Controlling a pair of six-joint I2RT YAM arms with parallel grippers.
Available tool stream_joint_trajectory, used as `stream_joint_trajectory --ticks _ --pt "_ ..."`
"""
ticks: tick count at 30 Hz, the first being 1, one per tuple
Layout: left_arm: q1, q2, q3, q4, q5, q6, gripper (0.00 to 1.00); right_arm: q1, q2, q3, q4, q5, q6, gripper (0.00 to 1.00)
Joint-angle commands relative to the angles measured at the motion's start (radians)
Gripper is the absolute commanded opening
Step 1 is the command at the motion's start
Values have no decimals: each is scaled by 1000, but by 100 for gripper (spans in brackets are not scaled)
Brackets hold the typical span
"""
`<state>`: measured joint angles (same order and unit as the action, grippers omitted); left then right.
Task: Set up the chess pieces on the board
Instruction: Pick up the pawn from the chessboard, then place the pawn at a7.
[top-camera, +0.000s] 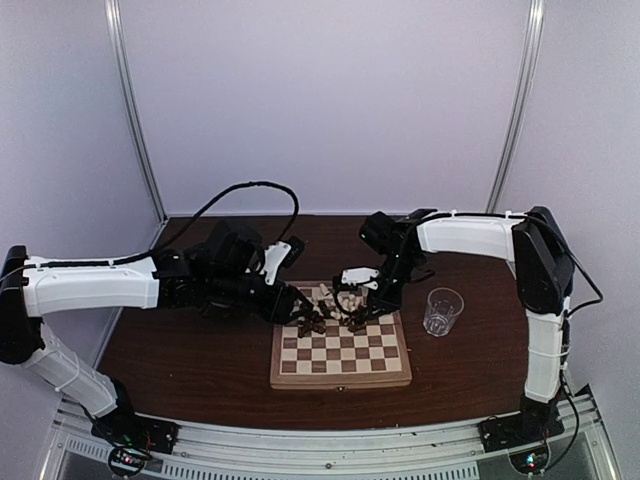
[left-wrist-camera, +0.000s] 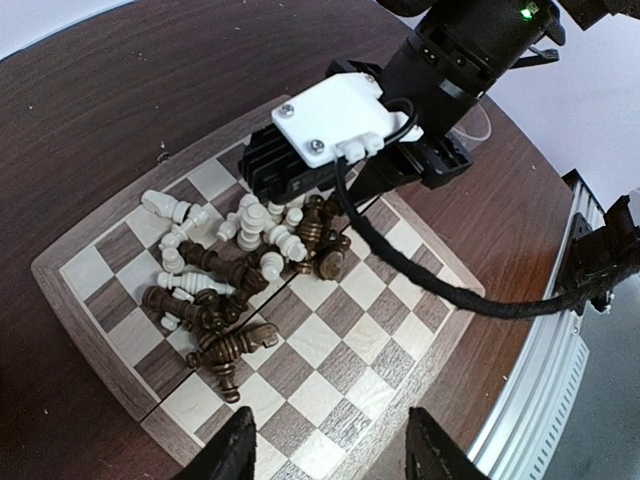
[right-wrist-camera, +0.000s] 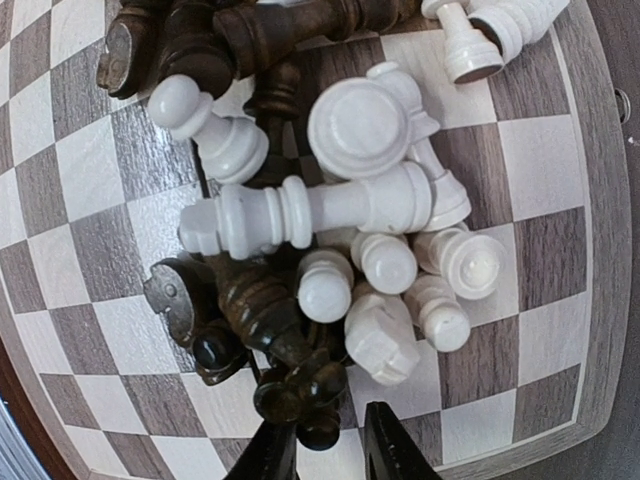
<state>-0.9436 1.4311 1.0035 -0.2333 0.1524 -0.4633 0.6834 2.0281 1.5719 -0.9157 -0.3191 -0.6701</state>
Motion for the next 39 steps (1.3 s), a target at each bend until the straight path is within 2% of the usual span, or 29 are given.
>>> stream_joint_trajectory --ticks 1,4,8,13,26,32,39 --pt "2 -22 -9 37 -12 -8 51 13 10 28 10 8 4 24" --pt "2 -18 -11 36 -13 -11 51 12 13 27 12 -2 6 20" --pt "2 -13 -14 34 -11 -15 51 13 11 28 11 -11 4 8" --pt "2 -7 -13 33 -13 -15 51 13 -34 10 -9 14 -3 1" --pt "2 28 35 -10 -16 27 51 13 -287 -221 -13 31 21 0" --pt "2 28 41 -18 -24 29 51 33 -339 -340 64 18 44 1" --pt "2 23 31 -15 -31 16 52 90 -349 -386 93 27 35 2"
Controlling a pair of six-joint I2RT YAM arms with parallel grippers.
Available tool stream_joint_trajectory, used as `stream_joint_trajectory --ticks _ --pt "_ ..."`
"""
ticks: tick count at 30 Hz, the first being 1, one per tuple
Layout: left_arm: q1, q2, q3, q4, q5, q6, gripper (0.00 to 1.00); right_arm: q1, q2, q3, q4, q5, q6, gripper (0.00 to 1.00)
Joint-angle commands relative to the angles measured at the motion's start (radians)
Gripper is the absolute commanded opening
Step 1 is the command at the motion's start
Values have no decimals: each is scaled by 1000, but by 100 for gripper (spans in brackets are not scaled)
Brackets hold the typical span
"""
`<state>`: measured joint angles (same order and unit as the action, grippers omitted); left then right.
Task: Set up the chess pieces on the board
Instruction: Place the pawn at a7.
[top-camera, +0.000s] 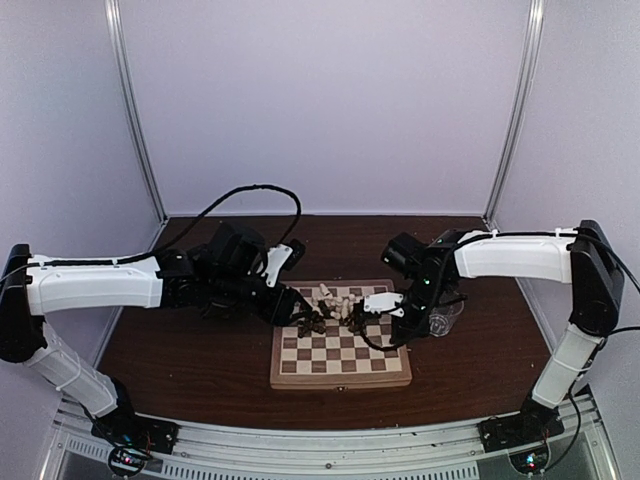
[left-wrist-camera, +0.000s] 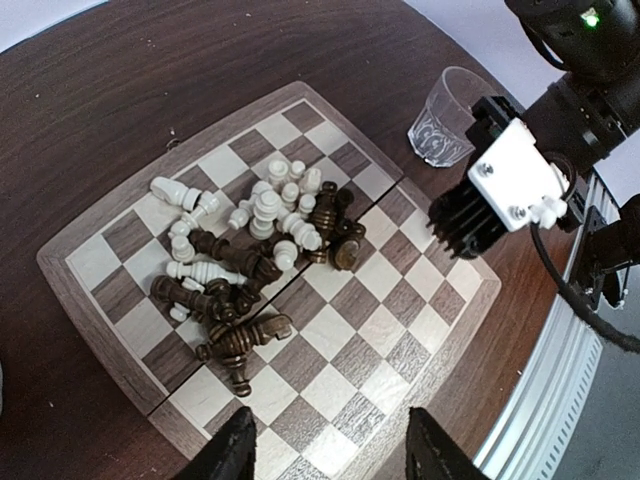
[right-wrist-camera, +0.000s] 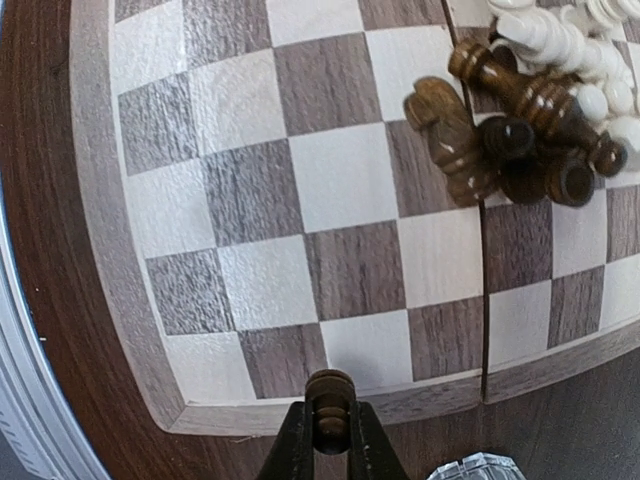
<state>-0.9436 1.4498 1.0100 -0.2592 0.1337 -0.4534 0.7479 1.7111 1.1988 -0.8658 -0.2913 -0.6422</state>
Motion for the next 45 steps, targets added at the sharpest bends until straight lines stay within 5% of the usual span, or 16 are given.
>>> stream_joint_trajectory --ticks 1,30,45 --pt "2 4 24 13 -11 3 52 28 -29 -14 45 -4 5 2" --pt "2 27 21 14 -8 -7 52 75 -4 -45 27 35 -42 4" --pt "2 32 19 18 -8 -10 52 75 -21 -8 -7 18 -24 28"
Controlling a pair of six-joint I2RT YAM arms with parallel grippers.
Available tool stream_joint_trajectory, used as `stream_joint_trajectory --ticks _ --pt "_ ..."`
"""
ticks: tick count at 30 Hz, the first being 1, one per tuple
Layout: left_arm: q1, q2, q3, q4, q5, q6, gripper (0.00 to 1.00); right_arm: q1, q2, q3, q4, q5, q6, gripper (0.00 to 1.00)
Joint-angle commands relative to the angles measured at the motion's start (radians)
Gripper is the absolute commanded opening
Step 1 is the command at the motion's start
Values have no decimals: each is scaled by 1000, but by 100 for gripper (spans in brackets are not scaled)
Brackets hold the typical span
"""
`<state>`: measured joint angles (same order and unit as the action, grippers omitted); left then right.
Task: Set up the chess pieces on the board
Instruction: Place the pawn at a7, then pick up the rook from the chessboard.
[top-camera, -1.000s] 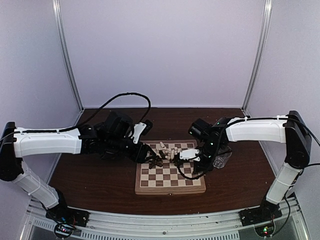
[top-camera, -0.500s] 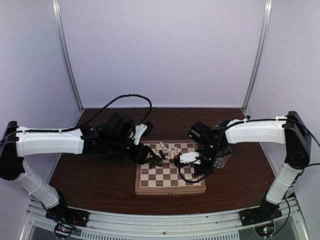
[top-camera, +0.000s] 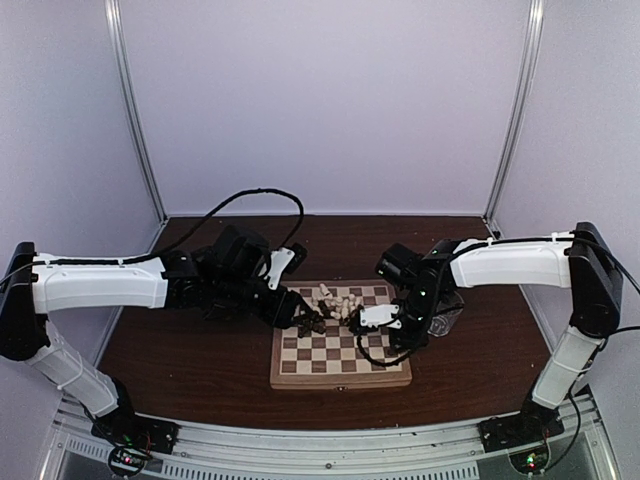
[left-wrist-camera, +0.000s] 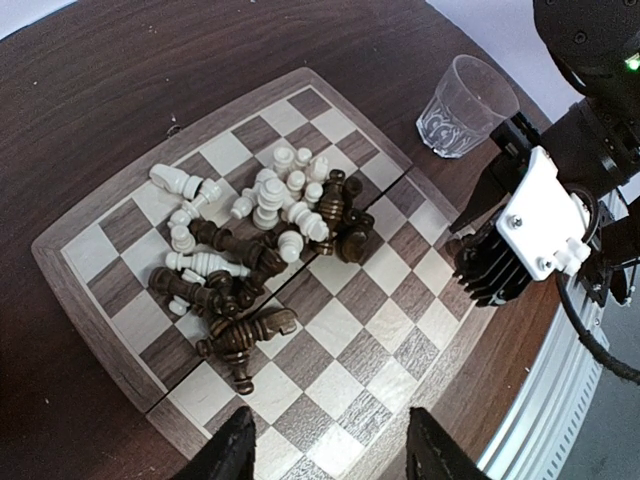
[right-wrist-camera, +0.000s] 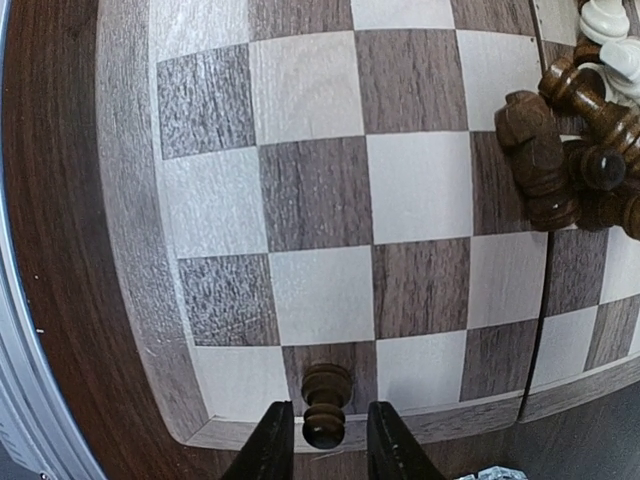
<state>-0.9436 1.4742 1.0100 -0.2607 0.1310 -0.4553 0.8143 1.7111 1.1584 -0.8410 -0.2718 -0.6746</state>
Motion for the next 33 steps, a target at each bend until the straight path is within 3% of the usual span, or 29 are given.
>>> stream_joint_trajectory --ticks 1,8,16,33 --pt "2 6 19 20 -6 -7 52 8 -27 50 -52 -2 4 28" --pt "2 10 11 29 -3 -11 52 -70 -66 215 -130 -90 26 29" --pt "2 13 14 42 23 -39 52 -128 115 341 -72 -183 134 26" --pt "2 -19 -21 35 -7 -36 54 -127 308 471 -80 -128 186 28"
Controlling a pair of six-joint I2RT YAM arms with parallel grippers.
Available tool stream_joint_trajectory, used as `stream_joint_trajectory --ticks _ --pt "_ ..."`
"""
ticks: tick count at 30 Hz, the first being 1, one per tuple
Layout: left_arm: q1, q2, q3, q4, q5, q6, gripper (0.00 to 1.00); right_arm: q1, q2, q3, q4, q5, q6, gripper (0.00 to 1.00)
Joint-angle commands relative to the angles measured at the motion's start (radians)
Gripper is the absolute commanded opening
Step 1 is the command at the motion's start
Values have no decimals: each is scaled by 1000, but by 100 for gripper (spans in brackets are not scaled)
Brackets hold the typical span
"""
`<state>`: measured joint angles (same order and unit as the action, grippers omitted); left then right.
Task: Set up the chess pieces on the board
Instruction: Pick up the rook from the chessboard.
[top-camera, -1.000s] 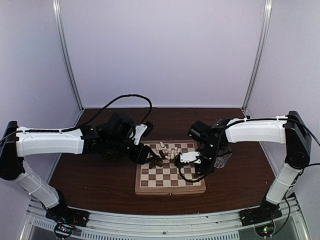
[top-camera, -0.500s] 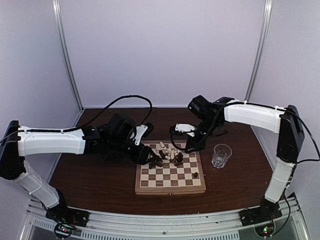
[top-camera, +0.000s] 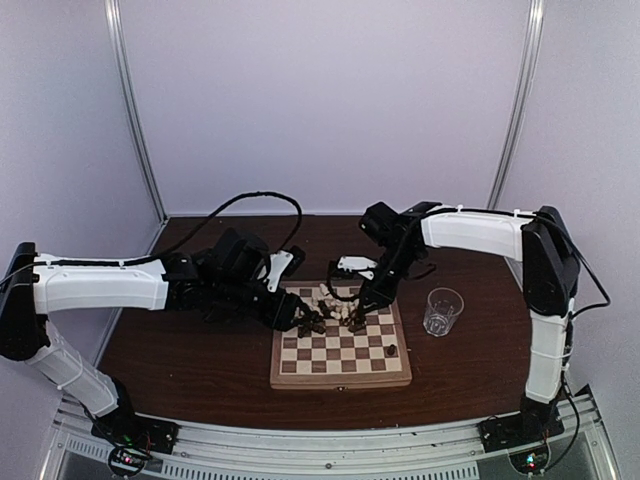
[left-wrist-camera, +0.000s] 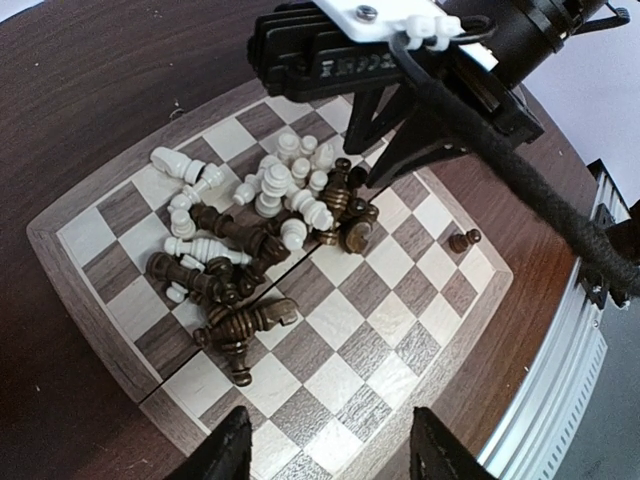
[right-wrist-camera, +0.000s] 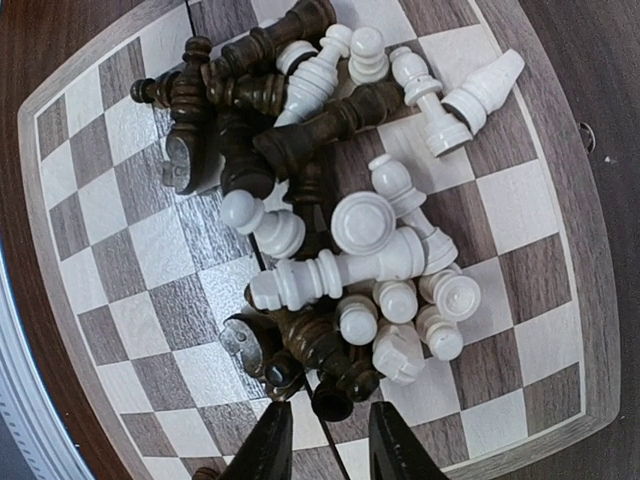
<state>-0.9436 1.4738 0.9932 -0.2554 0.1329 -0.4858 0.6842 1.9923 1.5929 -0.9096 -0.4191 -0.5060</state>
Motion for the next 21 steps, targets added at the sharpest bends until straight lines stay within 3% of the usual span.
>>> stream_joint_trajectory --ticks 1,12,21 --pt "2 -18 -2 29 -9 -5 54 3 29 38 -12 25 19 28" --pt "2 -22 -7 27 -12 -3 54 6 52 39 -17 37 19 26" --pt "2 -31 -5 16 -14 -2 54 6 66 58 -27 72 44 8"
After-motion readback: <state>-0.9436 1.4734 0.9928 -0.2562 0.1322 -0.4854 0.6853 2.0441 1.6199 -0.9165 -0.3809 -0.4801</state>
